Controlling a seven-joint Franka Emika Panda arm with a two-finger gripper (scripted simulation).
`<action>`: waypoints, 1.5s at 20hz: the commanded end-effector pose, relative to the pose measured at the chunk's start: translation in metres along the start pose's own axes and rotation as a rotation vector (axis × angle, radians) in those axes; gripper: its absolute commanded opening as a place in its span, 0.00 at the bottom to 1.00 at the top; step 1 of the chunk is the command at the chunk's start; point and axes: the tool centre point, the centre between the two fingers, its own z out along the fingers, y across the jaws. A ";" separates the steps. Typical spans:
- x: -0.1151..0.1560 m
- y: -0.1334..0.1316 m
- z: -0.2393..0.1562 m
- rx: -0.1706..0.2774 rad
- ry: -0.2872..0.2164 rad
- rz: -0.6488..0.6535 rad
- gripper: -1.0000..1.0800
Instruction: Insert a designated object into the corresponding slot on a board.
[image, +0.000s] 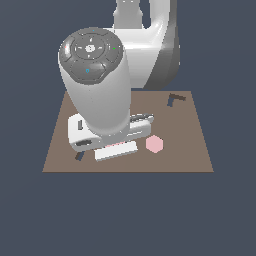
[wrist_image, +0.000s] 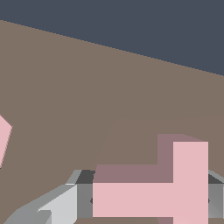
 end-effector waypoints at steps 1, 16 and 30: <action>0.000 -0.001 0.001 0.000 0.000 -0.001 0.00; 0.006 0.004 -0.001 0.000 0.000 0.130 0.00; 0.023 0.023 -0.003 0.000 0.000 0.563 0.00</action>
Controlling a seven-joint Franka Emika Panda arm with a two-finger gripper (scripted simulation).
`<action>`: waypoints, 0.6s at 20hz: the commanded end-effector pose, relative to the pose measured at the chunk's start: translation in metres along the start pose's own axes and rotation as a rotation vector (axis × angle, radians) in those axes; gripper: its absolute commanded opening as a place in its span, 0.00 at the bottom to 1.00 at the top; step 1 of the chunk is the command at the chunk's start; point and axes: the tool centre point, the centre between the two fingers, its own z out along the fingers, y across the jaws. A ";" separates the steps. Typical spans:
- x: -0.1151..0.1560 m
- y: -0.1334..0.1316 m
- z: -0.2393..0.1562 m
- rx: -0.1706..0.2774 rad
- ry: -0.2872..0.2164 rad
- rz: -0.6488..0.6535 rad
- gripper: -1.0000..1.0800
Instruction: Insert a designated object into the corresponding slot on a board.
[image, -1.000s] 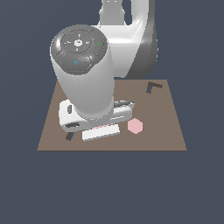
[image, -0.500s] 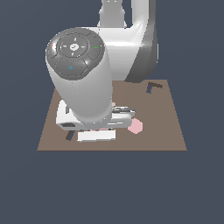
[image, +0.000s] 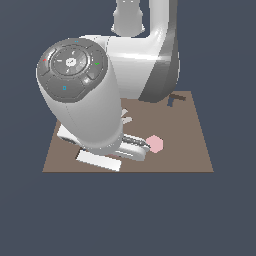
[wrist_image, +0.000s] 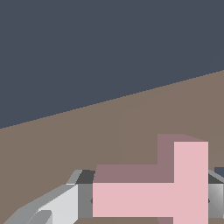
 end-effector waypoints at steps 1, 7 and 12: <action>0.005 0.003 -0.001 0.000 0.000 0.103 0.00; 0.016 0.013 -0.002 0.000 0.001 0.361 0.00; 0.023 0.024 -0.003 0.000 0.000 0.577 0.00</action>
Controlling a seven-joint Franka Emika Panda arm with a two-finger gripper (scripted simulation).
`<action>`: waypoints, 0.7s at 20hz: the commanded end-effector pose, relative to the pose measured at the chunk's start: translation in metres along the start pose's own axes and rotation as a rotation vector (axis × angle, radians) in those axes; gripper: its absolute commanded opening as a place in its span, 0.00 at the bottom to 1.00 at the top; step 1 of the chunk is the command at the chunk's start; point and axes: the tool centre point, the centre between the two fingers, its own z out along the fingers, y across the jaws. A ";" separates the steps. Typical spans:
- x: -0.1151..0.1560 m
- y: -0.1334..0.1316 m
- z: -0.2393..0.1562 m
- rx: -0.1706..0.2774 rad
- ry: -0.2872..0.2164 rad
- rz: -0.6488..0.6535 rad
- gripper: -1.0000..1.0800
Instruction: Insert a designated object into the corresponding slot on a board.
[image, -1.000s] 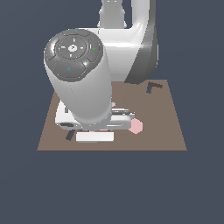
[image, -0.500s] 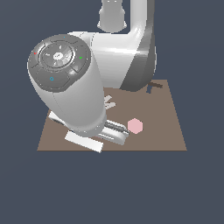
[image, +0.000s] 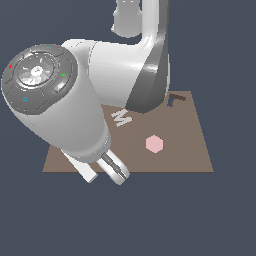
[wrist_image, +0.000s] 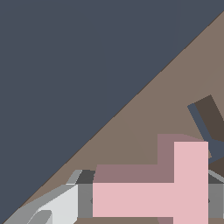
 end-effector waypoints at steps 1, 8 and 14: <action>0.006 0.003 -0.001 0.000 0.000 0.111 0.00; 0.018 0.017 -0.002 0.000 0.000 0.415 0.00; 0.025 0.030 -0.003 0.000 0.000 0.665 0.00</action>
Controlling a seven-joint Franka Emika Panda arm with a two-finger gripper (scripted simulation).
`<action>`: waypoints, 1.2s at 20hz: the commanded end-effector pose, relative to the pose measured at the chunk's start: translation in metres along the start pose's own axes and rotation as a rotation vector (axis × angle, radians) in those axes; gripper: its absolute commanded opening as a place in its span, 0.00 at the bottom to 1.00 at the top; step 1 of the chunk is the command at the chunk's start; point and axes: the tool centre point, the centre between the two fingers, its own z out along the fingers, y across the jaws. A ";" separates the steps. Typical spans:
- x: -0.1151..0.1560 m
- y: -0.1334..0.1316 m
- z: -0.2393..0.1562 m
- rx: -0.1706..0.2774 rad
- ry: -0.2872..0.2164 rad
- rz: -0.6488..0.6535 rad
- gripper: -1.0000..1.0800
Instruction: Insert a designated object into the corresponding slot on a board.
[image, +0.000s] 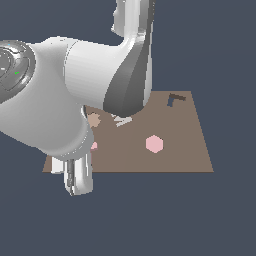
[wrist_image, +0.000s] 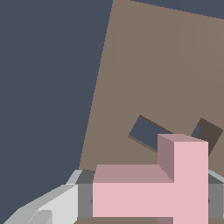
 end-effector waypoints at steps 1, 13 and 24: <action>0.005 0.003 -0.001 0.000 0.000 0.099 0.00; 0.018 0.018 -0.002 0.000 -0.001 0.418 0.00; 0.020 0.023 -0.002 -0.001 -0.001 0.511 0.00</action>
